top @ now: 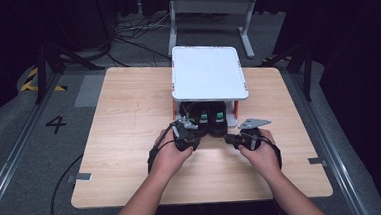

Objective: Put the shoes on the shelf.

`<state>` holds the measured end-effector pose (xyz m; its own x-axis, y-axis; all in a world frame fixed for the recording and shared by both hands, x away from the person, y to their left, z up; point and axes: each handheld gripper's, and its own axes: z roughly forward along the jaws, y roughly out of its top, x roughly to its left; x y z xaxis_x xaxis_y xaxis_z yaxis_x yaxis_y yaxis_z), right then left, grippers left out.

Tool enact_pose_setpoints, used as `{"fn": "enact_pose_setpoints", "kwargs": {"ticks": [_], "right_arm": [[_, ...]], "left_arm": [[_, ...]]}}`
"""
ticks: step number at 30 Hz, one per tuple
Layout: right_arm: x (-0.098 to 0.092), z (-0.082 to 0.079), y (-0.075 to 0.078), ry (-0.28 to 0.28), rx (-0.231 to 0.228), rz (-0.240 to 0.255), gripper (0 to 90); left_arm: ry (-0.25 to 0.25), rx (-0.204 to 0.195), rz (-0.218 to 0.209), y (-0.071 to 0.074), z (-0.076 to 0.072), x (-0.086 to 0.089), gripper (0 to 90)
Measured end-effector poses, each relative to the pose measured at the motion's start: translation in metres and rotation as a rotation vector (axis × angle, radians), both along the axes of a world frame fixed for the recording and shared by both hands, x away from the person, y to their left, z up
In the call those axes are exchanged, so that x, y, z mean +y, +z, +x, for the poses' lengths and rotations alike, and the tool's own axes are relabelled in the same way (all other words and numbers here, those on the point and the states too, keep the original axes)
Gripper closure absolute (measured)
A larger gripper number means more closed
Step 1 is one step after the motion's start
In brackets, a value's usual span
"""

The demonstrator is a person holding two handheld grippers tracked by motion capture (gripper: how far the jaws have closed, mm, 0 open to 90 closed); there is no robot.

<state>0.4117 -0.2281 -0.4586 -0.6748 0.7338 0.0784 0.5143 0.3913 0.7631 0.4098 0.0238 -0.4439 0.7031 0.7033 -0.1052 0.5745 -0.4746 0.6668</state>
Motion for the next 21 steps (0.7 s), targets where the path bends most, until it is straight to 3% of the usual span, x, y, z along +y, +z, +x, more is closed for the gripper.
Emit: {"fn": "enact_pose_setpoints", "kwargs": {"ticks": [4,7,16,21], "right_arm": [[-0.001,0.002,-0.003,-0.008,0.013,0.005,85.9],[-0.002,0.007,-0.008,-0.018,0.018,0.014,89.9],[0.000,0.015,-0.012,-0.022,0.038,0.061,90.0],[0.005,0.023,-0.013,-0.030,0.027,0.070,90.0]], "left_arm": [[0.001,0.012,0.005,-0.001,0.003,-0.004,74.7],[0.013,0.002,0.048,-0.001,0.008,-0.005,90.0],[0.045,-0.003,0.019,-0.003,0.018,-0.005,90.0],[0.067,-0.033,0.041,-0.004,0.027,-0.005,90.0]]}}
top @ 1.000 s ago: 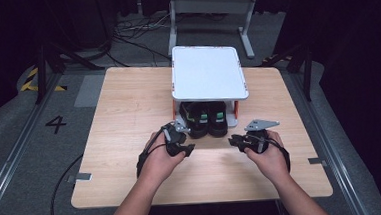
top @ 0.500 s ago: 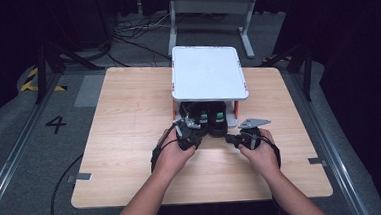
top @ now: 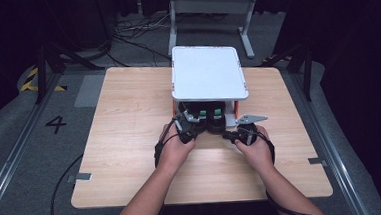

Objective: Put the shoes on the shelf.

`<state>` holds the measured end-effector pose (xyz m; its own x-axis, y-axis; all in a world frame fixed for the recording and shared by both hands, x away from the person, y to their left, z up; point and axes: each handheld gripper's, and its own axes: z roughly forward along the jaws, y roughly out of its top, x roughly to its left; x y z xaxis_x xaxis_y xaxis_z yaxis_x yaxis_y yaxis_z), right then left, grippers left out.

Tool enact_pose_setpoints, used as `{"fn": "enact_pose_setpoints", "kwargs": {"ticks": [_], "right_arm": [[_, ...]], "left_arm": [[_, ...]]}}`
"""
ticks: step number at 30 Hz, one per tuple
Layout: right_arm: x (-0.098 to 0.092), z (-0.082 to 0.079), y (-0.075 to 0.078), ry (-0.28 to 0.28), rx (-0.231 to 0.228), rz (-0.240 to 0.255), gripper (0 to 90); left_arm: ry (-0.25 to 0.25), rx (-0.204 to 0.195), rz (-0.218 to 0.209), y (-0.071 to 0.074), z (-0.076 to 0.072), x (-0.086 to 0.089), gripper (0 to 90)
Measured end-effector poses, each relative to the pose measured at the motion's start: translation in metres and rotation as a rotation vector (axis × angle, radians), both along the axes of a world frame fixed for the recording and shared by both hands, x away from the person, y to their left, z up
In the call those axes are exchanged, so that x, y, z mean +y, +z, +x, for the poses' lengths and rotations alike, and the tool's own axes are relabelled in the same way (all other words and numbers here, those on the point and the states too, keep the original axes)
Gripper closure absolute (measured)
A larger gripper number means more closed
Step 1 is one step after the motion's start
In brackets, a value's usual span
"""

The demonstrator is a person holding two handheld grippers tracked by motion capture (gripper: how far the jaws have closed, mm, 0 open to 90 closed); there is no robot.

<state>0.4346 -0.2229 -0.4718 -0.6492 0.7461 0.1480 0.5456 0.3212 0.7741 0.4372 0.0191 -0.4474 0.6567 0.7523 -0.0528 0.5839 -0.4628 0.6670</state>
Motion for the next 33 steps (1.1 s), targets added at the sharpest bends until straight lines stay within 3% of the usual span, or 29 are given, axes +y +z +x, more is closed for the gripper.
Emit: {"fn": "enact_pose_setpoints", "kwargs": {"ticks": [5,12,14,15,20,21,28,32,33], "right_arm": [[0.007,0.014,-0.002,-0.012,-0.022,-0.016,90.0],[0.007,0.033,0.000,-0.047,-0.022,-0.023,90.0],[0.007,0.038,-0.001,-0.054,-0.013,-0.010,90.0],[0.009,0.040,-0.002,-0.056,-0.017,-0.008,90.0],[0.016,0.050,-0.003,-0.073,-0.001,0.006,90.0],[0.018,0.052,-0.003,-0.086,0.021,0.013,90.0],[0.020,0.062,-0.004,-0.097,-0.001,-0.007,89.9],[0.018,0.056,-0.001,-0.085,-0.019,-0.007,87.0],[0.016,0.052,0.001,-0.081,-0.028,-0.006,85.9]], "left_arm": [[0.042,-0.033,0.035,-0.005,0.014,-0.003,90.0],[0.053,-0.035,0.019,-0.010,0.033,-0.002,90.0],[0.050,-0.067,0.044,-0.010,0.039,0.000,90.0],[0.044,-0.074,0.037,-0.010,0.041,0.000,90.0],[0.076,-0.085,0.038,-0.015,0.046,0.002,89.9],[0.077,-0.084,0.027,-0.016,0.048,0.002,90.0],[0.101,-0.093,-0.026,-0.019,0.054,0.004,89.5],[0.079,-0.098,-0.045,-0.018,0.047,0.005,78.0],[0.119,-0.080,-0.061,-0.016,0.042,0.005,75.2]]}}
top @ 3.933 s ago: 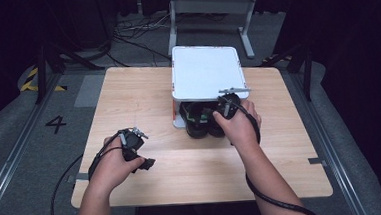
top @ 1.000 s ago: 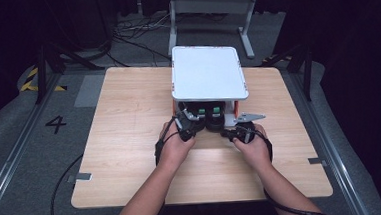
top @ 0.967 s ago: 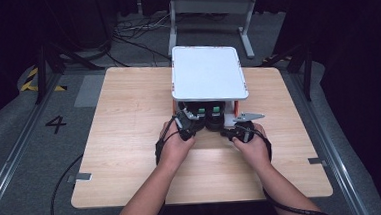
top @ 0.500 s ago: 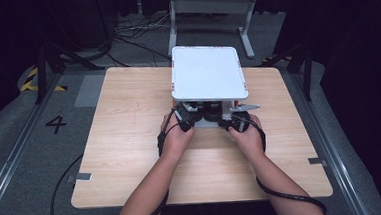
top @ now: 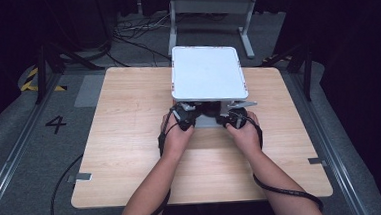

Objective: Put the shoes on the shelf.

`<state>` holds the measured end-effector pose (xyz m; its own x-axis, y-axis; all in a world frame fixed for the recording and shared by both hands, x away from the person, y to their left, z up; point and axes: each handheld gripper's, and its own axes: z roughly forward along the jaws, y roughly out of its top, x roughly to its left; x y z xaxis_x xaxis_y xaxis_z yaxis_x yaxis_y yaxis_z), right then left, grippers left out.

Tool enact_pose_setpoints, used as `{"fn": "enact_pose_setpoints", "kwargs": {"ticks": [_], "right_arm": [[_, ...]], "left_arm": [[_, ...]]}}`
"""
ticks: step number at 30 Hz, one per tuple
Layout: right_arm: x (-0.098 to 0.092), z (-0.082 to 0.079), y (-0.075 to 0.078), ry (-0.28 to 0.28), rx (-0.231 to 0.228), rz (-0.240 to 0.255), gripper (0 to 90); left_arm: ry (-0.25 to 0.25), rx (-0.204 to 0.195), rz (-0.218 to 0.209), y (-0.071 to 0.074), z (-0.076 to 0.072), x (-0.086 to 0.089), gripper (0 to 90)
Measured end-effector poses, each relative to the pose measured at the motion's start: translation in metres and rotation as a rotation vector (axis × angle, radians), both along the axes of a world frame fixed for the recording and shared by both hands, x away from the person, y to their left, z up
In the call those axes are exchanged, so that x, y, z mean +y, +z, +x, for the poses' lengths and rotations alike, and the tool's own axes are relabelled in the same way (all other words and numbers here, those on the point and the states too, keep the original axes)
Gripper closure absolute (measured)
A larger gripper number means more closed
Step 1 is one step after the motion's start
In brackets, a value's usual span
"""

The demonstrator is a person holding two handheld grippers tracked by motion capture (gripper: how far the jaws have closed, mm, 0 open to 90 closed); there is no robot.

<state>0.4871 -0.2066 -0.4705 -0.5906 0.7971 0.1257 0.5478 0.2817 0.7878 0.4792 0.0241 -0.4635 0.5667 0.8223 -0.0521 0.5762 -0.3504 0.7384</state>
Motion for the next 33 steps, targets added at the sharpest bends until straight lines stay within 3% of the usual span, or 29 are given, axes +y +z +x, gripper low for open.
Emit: {"fn": "enact_pose_setpoints", "kwargs": {"ticks": [3,4,5,7,9,12,13,14,17,20,21,23,25,28,31,33], "right_arm": [[-0.005,-0.010,0.008,0.014,-0.012,0.007,81.7],[-0.008,-0.014,0.013,0.023,-0.021,0.011,79.6],[-0.010,-0.016,0.016,0.029,0.009,0.020,77.2],[-0.013,-0.022,0.022,0.036,-0.012,0.051,70.8],[-0.018,-0.033,0.036,0.052,-0.036,0.042,58.5],[-0.023,-0.041,0.042,0.075,-0.042,0.028,51.2],[-0.031,-0.050,0.049,0.080,-0.077,0.008,43.9],[-0.037,-0.054,0.052,0.079,-0.096,0.006,42.3],[-0.053,-0.065,0.059,0.061,-0.129,0.006,37.5],[-0.074,-0.075,0.067,0.034,-0.156,-0.006,34.6],[-0.090,-0.082,0.071,0.012,-0.173,-0.027,31.6],[-0.106,-0.089,0.072,-0.024,-0.155,-0.041,31.3],[-0.124,-0.094,0.069,-0.047,-0.132,-0.041,31.7],[-0.147,-0.100,0.061,-0.078,-0.091,-0.064,31.7],[-0.164,-0.101,0.050,-0.113,-0.041,-0.076,28.7],[-0.172,-0.099,0.043,-0.105,-0.036,-0.094,26.4]], "left_arm": [[-0.031,0.062,-0.018,0.003,-0.007,0.003,65.1],[-0.035,0.077,0.002,0.005,-0.009,0.005,60.4],[-0.041,0.087,0.009,0.008,-0.014,0.006,57.1],[-0.048,0.083,-0.001,0.014,-0.023,0.008,53.6],[-0.070,0.085,0.012,0.025,-0.040,0.013,48.8],[-0.096,0.078,0.006,0.032,-0.052,0.018,42.7],[-0.112,0.061,-0.003,0.035,-0.058,0.022,38.3],[-0.125,0.055,-0.007,0.039,-0.068,0.033,36.5],[-0.127,0.048,0.007,0.042,-0.079,0.047,34.4],[-0.104,0.030,0.040,0.043,-0.090,0.067,33.2],[-0.072,0.041,0.051,0.045,-0.097,0.082,32.3],[-0.052,0.036,0.054,0.043,-0.102,0.097,31.5],[-0.022,0.069,0.054,0.041,-0.106,0.110,30.0],[0.012,0.082,0.067,0.034,-0.111,0.127,30.0],[0.009,0.097,0.087,0.025,-0.112,0.145,30.0],[0.018,0.088,0.084,0.018,-0.110,0.157,30.0]]}}
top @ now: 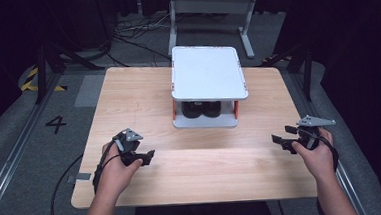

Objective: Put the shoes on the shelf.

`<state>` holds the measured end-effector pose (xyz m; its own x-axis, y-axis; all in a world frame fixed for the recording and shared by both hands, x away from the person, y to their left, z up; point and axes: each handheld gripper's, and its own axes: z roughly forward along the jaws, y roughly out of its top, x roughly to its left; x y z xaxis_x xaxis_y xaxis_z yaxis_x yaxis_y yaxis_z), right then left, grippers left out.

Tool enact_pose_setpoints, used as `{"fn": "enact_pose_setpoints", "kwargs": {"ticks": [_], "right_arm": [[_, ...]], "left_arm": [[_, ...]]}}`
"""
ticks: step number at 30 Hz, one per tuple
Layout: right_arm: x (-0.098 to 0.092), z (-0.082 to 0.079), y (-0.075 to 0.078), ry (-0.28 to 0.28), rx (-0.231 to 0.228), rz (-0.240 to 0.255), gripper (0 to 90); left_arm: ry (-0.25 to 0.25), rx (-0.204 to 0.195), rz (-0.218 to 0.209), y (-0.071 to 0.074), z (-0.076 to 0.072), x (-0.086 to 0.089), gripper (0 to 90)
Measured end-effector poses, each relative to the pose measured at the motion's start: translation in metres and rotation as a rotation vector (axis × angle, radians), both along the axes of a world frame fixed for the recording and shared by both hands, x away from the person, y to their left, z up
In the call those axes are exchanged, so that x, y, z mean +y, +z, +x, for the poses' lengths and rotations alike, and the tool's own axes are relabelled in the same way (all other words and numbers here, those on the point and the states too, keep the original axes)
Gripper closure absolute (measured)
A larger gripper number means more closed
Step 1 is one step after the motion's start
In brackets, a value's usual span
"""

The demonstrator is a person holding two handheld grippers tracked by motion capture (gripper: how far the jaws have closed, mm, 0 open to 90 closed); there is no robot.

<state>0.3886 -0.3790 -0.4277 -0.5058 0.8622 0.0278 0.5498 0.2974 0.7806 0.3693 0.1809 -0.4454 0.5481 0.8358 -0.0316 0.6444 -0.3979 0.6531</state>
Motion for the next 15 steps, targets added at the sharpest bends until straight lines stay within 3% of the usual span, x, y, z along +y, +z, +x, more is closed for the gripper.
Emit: {"fn": "enact_pose_setpoints", "kwargs": {"ticks": [3,8,12,15], "right_arm": [[-0.009,0.003,-0.018,-0.007,0.006,0.015,24.4],[-0.016,0.010,-0.047,0.014,0.045,-0.079,24.4],[-0.018,0.011,-0.056,0.029,0.068,-0.061,23.6],[-0.017,0.011,-0.057,0.024,0.056,-0.055,22.0]], "left_arm": [[0.014,-0.021,0.025,-0.008,0.003,0.015,28.9],[0.033,-0.028,0.004,-0.020,0.007,0.028,25.1],[0.032,-0.025,0.008,-0.025,0.008,0.031,23.6],[0.037,-0.025,-0.013,-0.025,0.009,0.032,21.9]]}}
